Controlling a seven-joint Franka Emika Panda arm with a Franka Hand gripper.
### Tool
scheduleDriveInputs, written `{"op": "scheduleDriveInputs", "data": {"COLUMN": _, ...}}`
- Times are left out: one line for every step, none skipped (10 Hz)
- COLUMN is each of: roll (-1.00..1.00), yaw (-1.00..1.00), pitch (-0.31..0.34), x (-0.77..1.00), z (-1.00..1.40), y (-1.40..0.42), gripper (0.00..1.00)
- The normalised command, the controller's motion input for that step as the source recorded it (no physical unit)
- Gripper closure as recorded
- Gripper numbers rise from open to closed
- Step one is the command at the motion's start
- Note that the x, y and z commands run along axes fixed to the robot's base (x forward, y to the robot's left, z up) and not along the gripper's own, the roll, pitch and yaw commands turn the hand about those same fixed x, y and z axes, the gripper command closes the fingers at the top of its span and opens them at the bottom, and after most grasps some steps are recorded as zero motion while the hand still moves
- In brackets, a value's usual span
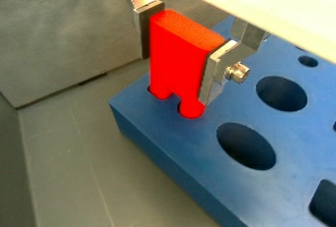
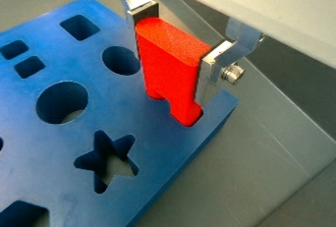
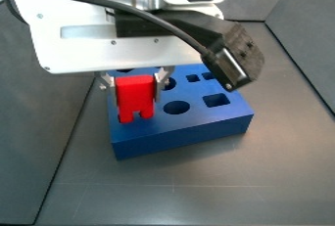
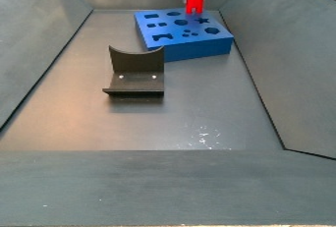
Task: Pick up the square-circle object. Move up. Move to above the board. Insert the square-circle object.
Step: Insert the square-circle object.
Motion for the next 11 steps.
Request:
{"op": "scheduleDriveInputs", "data": {"roll": 0.04, "yaw": 0.00, "pitch": -0.093, "x": 0.12, "z": -1.00, "y": -0.15, "gripper": 1.00}}
{"op": "scheduleDriveInputs", "data": {"roll": 0.06, "yaw": 0.00, "pitch": -0.083, "x": 0.11, "z": -0.99, "y": -0.14, "gripper": 1.00}}
{"op": "scheduleDriveInputs", "data": {"roll": 0.05, "yaw": 0.00, "pitch": -0.051, "x": 0.16, "z": -1.00, "y": -0.11, "gripper": 1.00}}
{"op": "scheduleDriveInputs", "data": {"roll": 0.03, "yaw": 0.00, "pitch": -0.070, "x": 0.09, "z": -0.70, "y": -0.08, "gripper": 1.00}}
{"op": "scheduleDriveInputs", "data": {"roll": -0.02, "yaw": 0.00, "pitch": -0.031, "x": 0.00, "z": 0.00, "y": 0.00, "gripper": 1.00}}
{"op": "scheduleDriveInputs", "data": {"roll": 0.02, "yaw": 0.00, "pitch": -0.044, "x": 0.00, "z": -0.13, "y": -0.03, "gripper": 1.00}}
{"op": "scheduleDriveInputs", "data": {"roll": 0.09, "yaw": -0.01, "pitch": -0.179, "x": -0.06, "z": -0.83, "y": 0.02, "gripper": 1.00}}
{"op": "scheduleDriveInputs", "data": {"roll": 0.11, "yaw": -0.01, "pitch": -0.113, "x": -0.02, "z": -0.92, "y": 0.07, "gripper": 1.00}}
{"op": "scheduleDriveInputs", "data": {"roll": -0.03, "yaw": 0.00, "pitch": 0.000, "x": 0.00, "z": 0.00, "y": 0.03, "gripper": 1.00}}
{"op": "scheduleDriveInputs", "data": {"roll": -0.02, "yaw": 0.00, "pitch": 0.000, "x": 0.00, "z": 0.00, "y": 0.02, "gripper": 1.00}}
{"op": "scheduleDriveInputs", "data": {"roll": 0.00, "yaw": 0.00, "pitch": 0.000, "x": 0.00, "z": 0.00, "y": 0.00, "gripper": 1.00}}
